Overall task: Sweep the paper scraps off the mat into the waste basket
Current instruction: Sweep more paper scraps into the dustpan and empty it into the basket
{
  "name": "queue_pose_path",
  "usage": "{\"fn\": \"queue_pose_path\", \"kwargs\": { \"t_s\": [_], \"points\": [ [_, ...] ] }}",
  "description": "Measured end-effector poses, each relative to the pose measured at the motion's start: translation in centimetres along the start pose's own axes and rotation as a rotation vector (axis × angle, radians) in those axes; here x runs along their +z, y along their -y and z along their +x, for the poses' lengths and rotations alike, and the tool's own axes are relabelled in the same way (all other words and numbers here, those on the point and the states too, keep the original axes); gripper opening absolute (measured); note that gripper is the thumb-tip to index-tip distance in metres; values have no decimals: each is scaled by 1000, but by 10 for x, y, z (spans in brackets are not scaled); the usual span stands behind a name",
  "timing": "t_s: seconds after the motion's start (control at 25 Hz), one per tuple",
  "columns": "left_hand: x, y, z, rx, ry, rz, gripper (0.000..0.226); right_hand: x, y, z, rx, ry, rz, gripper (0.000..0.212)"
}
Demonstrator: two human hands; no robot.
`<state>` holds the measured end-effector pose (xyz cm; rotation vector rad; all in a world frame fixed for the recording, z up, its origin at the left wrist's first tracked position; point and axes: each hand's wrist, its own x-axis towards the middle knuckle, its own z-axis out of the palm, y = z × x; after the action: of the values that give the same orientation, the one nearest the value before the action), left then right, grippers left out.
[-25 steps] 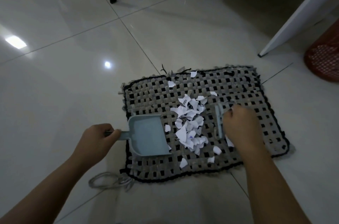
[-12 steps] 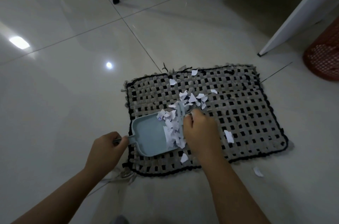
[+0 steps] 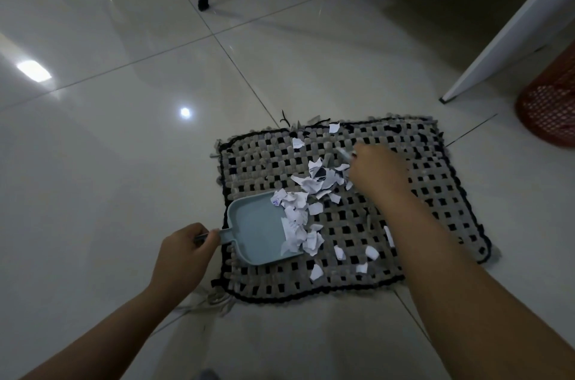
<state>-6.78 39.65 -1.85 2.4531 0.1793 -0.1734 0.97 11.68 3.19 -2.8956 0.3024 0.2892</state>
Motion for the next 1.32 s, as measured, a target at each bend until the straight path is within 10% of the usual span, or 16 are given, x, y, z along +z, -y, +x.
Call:
{"fn": "queue_pose_path", "kwargs": {
  "t_s": [1.0,1.32],
  "points": [
    [0,3,10,-1,14,0,32,19,77,-63,-336,158,141,15],
    [-13,12,25,38,84,47,30,-15,-26,-95,329,-190,350,42]
  ]
}}
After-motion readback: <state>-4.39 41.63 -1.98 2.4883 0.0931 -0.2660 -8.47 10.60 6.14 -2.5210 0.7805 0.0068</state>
